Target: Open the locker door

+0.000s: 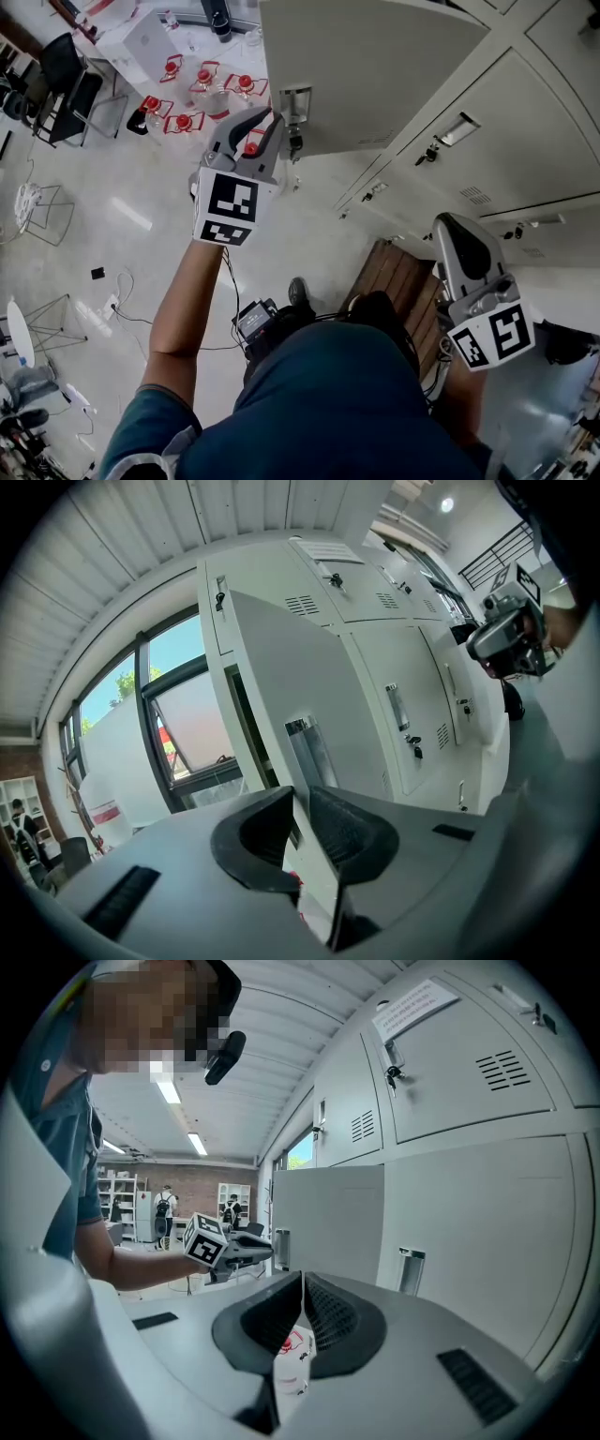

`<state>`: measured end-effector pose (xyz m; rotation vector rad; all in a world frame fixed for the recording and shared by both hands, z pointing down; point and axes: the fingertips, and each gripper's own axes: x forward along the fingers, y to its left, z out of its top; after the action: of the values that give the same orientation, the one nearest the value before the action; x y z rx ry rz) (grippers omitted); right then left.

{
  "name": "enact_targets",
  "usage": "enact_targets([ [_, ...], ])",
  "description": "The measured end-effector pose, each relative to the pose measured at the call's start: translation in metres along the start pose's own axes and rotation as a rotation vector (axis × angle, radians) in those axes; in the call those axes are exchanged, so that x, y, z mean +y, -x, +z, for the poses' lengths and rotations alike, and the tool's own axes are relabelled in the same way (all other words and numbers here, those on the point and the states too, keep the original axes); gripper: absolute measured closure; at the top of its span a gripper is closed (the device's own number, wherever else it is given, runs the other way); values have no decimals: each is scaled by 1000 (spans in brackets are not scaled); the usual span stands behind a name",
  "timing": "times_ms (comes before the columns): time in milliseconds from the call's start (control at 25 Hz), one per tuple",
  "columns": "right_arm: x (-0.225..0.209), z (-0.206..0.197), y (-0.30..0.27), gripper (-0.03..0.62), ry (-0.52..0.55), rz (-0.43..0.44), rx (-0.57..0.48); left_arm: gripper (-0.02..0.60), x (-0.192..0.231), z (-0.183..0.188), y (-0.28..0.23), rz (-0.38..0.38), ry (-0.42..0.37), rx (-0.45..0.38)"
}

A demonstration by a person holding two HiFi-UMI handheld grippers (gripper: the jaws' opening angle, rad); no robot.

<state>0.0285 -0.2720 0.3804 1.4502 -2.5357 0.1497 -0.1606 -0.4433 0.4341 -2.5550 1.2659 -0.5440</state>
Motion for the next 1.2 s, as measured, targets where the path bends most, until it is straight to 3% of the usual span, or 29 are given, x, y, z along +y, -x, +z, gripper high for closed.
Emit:
enact_targets([
  [400,11,10,23,557,26,7,-29,530,-40,10,40,-73,13,-12],
  [920,37,21,37,557,54,54,-73,565,-115,38,95,-288,2,-72],
  [1200,44,30,41,557,15,96,-101,565,-115,50,128,-295,33,-108],
])
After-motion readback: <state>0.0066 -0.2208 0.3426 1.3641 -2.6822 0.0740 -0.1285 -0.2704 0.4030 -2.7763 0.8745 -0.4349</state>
